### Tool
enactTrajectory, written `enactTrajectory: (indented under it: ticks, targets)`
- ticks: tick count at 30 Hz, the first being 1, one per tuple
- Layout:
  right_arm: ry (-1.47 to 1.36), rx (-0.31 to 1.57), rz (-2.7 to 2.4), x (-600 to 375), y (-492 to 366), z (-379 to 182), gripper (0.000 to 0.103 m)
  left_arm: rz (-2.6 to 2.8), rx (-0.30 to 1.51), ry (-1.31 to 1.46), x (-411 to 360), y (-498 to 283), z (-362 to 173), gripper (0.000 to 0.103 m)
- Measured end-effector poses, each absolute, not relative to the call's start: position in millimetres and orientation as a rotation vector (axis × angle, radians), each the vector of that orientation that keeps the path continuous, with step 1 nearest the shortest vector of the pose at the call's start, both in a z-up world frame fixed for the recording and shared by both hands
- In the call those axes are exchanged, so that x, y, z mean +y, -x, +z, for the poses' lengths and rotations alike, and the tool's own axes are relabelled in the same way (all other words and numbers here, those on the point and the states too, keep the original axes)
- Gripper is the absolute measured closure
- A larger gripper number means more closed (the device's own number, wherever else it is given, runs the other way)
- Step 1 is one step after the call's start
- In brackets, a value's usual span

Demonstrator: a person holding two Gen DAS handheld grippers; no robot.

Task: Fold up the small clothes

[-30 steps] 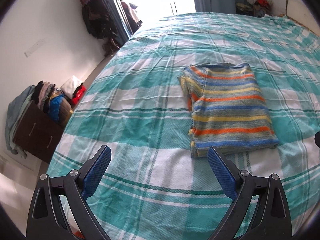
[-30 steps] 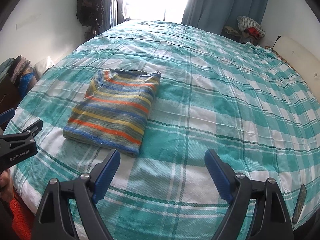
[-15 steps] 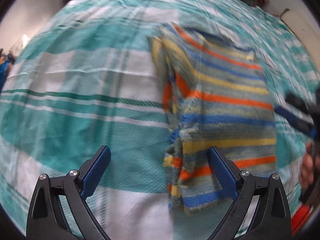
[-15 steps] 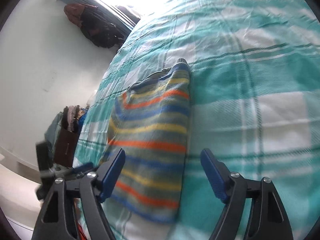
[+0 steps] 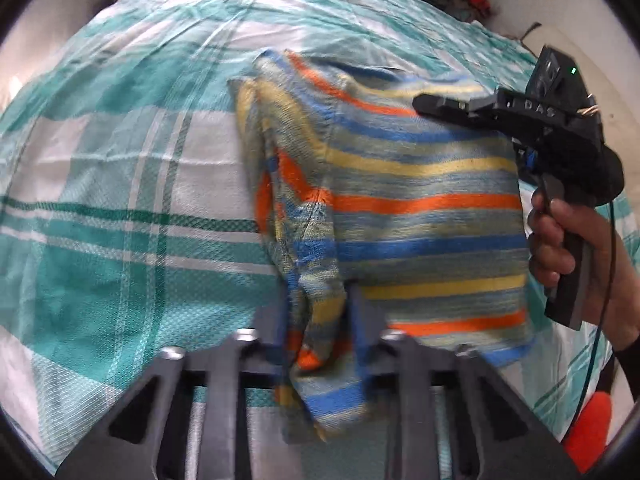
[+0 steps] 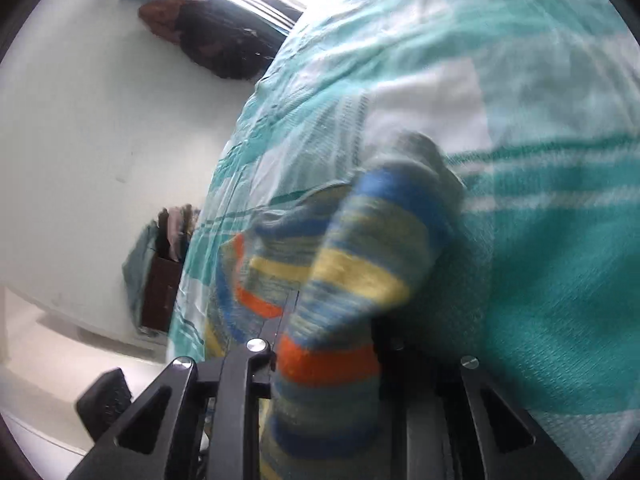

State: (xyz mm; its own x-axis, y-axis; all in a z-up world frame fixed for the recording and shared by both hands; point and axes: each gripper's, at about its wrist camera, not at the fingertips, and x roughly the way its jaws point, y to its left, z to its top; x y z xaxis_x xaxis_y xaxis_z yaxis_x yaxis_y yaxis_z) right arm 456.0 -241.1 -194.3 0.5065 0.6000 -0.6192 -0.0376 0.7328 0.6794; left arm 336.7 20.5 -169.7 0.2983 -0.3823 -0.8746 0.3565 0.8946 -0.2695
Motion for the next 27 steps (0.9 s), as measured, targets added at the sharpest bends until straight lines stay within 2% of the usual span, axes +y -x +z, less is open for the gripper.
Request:
enactTrajectory:
  ticks: [11, 13, 14, 15, 16, 18, 20, 22, 24, 26, 27]
  targets:
    - [-0.455, 0.711, 0.594, -207, -416, -47, 0.081, -0.501, 0.952, 0.096, 52, -309, -63, 0.087]
    - [-0.45, 0.709, 0.595, -206, -418, -39, 0.08, -0.516, 0.967, 0.095, 54, -307, -65, 0.081]
    - [-0.459, 0.74, 0.572, -209, -423, -43, 0.078, -0.51, 1.001, 0.085, 52, -312, -74, 0.067]
    - [-0.464, 0.788, 0.529, -210, -427, -52, 0.068, -0.476, 1.055, 0.053, 45, -317, -94, 0.048]
    - [-0.444, 0.847, 0.45, -213, -430, -64, 0.041, -0.429, 1.088, 0.014, 41, -321, -109, 0.042]
    - [-0.347, 0.937, 0.264, -220, -422, -85, 0.016, -0.319, 1.16, -0.106, 32, -318, -137, 0.043]
    - [-0.226, 0.981, 0.144, -224, -392, -96, 0.016, -0.287, 1.149, -0.136, 35, -300, -142, 0.042]
    - [-0.162, 0.999, 0.079, -222, -359, -96, 0.015, -0.248, 1.084, -0.133, 41, -277, -129, 0.033]
    - [-0.123, 1.004, 0.044, -213, -321, -92, 0.01, -0.192, 1.006, -0.154, 43, -254, -111, 0.015]
    - [-0.114, 1.007, 0.004, -200, -280, -82, 0.004, -0.128, 0.904, -0.176, 46, -225, -87, 0.004]
    - [-0.12, 1.003, -0.009, -199, -256, -77, 0.0, -0.105, 0.856, -0.183, 48, -214, -78, 0.003]
